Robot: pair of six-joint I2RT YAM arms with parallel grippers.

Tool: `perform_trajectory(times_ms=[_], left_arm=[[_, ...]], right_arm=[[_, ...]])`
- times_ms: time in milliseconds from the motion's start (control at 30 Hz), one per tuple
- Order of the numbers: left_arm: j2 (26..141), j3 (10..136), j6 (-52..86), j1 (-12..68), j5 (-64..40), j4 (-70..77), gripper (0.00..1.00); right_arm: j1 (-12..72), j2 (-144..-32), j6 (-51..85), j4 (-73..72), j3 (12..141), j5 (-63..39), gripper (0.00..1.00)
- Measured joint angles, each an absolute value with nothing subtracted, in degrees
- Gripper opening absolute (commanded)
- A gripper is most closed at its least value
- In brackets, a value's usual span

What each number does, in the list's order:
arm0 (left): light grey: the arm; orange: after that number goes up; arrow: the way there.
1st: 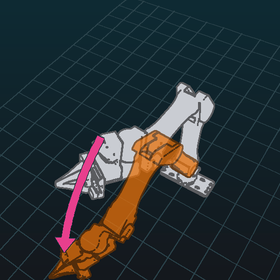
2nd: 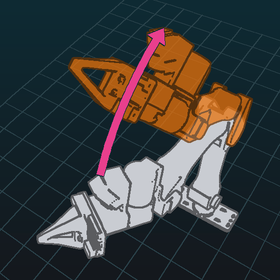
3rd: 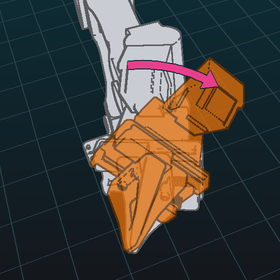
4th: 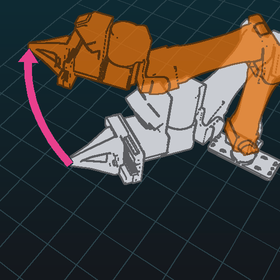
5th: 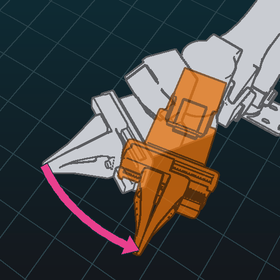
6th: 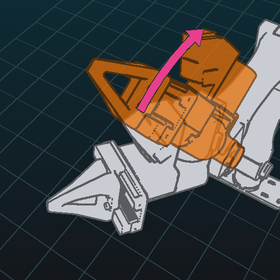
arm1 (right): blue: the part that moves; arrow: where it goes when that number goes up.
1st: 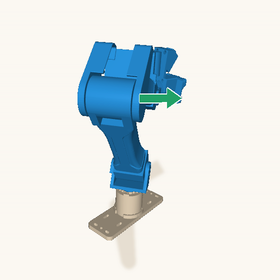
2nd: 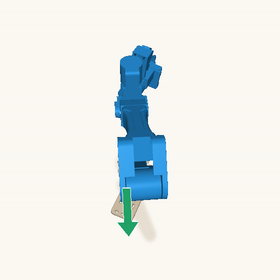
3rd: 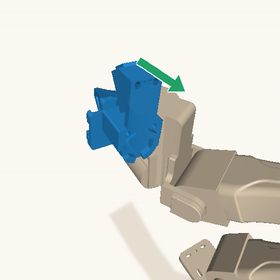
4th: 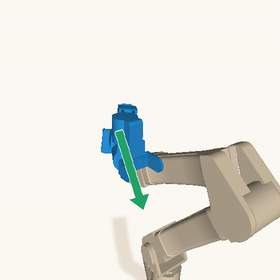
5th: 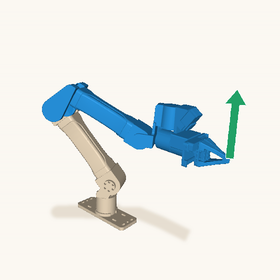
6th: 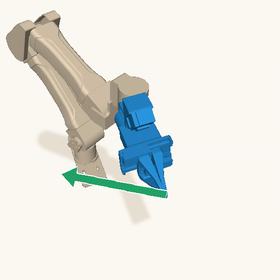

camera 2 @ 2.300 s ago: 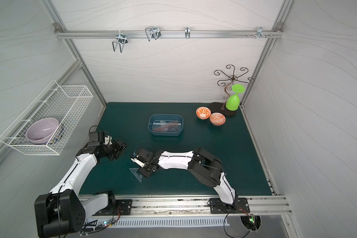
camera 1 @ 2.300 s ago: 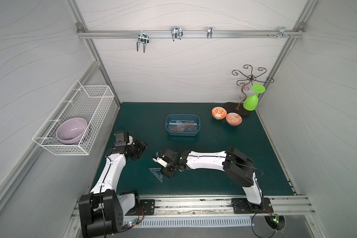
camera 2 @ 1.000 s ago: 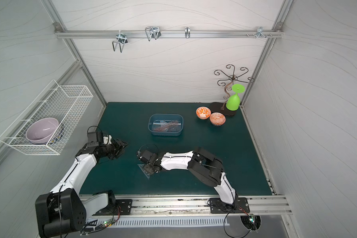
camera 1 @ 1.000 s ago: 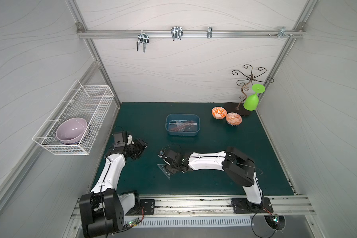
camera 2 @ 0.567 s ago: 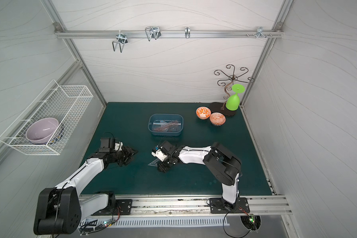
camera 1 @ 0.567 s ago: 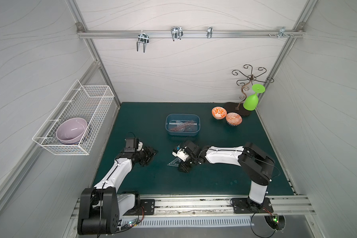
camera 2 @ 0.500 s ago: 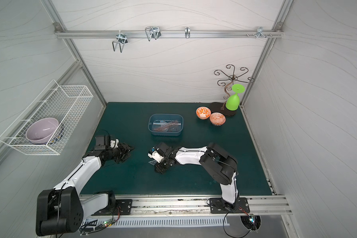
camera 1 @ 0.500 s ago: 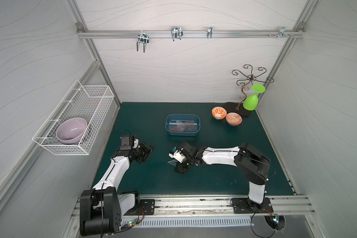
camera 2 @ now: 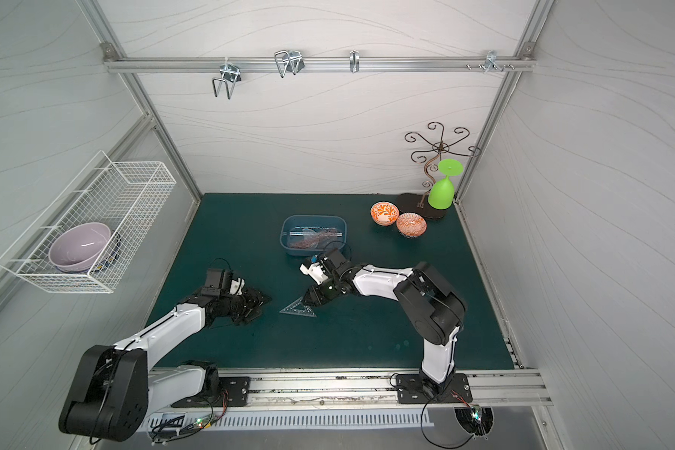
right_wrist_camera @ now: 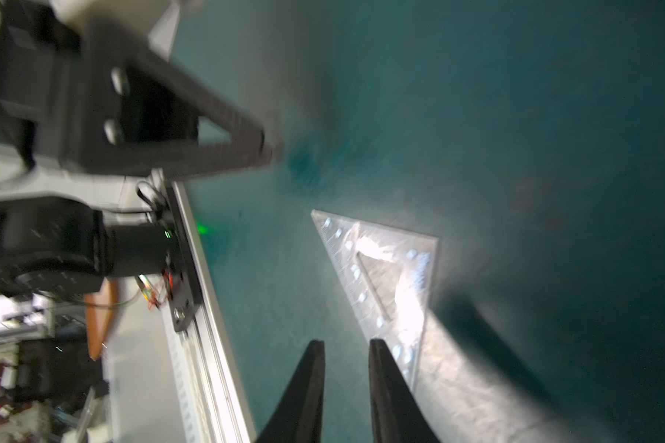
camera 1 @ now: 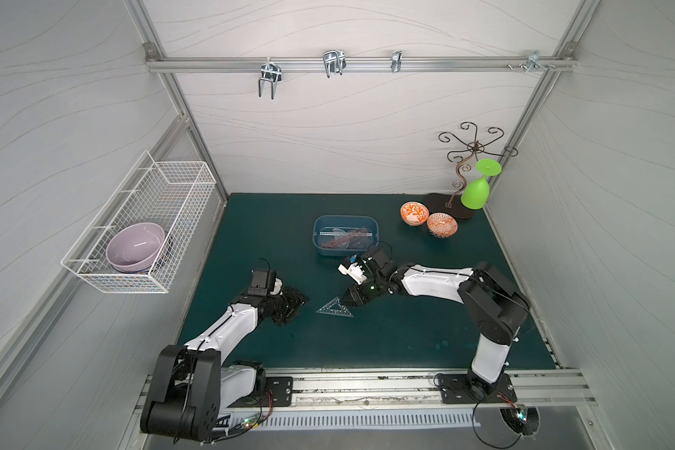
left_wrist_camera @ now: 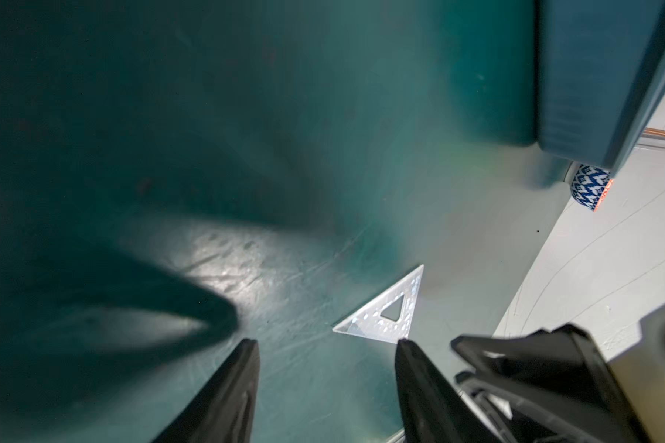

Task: Put the scattered rulers into the storage box
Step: Move the ruler to the center of the board, then pick up the ruler from the center of the board.

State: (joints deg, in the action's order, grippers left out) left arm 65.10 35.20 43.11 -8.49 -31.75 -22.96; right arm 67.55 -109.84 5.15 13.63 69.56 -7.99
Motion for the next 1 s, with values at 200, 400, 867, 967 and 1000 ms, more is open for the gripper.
perform_trajectory(times_ms=[200,400,867,967,1000], left_arm=[[65.12,35.20,43.16,-8.45,-31.77,-22.63,0.56],[65.52,34.89,43.40,-7.73,-31.75,-21.89,0.56],[65.95,27.35,46.98,2.31,-29.08,-17.34,0.58],[66.87,25.80,47.42,4.71,-28.67,-16.05,0.61],[67.20,25.41,47.51,5.23,-28.62,-15.68,0.62]], right_arm=[[63.24,-110.08,6.92,12.73,66.41,-12.01,0.35],[61.23,-109.54,7.64,10.07,64.53,-14.20,0.35],[53.80,-103.11,12.27,8.01,58.74,-24.80,0.29],[49.84,-103.74,15.27,4.45,58.81,-29.98,0.25],[48.77,-104.27,15.90,3.60,59.00,-31.20,0.25]])
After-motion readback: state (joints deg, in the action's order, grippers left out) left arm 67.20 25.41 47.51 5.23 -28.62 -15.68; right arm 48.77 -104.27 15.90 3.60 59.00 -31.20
